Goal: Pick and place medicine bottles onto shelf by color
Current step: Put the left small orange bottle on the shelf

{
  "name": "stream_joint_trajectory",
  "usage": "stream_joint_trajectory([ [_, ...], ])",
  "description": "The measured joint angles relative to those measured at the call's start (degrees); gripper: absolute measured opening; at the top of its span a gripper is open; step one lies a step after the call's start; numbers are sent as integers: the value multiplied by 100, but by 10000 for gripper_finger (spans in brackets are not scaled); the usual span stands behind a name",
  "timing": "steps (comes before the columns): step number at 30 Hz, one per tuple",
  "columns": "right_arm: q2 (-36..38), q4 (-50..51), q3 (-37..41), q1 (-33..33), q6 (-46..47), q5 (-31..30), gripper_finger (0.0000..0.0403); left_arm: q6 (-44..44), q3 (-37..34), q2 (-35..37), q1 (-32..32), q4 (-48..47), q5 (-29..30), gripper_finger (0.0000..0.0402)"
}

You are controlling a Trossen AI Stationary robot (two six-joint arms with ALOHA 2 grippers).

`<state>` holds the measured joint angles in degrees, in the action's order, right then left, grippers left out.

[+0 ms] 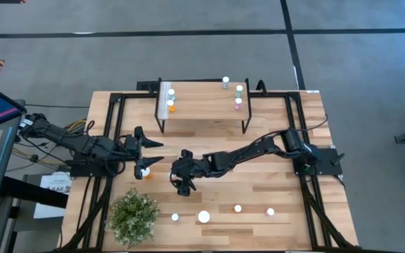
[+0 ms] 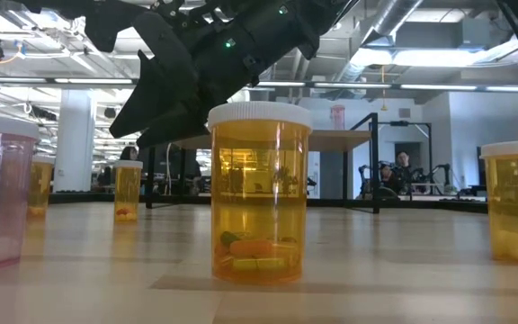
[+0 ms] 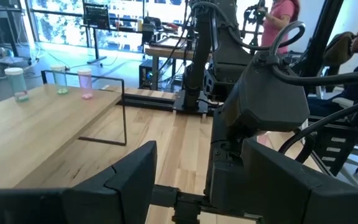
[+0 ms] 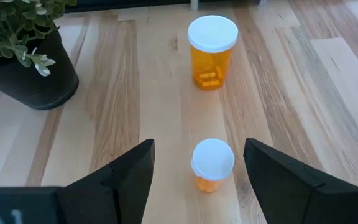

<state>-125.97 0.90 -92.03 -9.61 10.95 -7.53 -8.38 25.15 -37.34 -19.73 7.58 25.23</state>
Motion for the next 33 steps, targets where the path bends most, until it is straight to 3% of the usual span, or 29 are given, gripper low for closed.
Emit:
stream_joint_trajectory([
  [33, 2, 51, 2, 81, 123, 2, 271, -33, 24, 0, 0, 6, -1, 224],
])
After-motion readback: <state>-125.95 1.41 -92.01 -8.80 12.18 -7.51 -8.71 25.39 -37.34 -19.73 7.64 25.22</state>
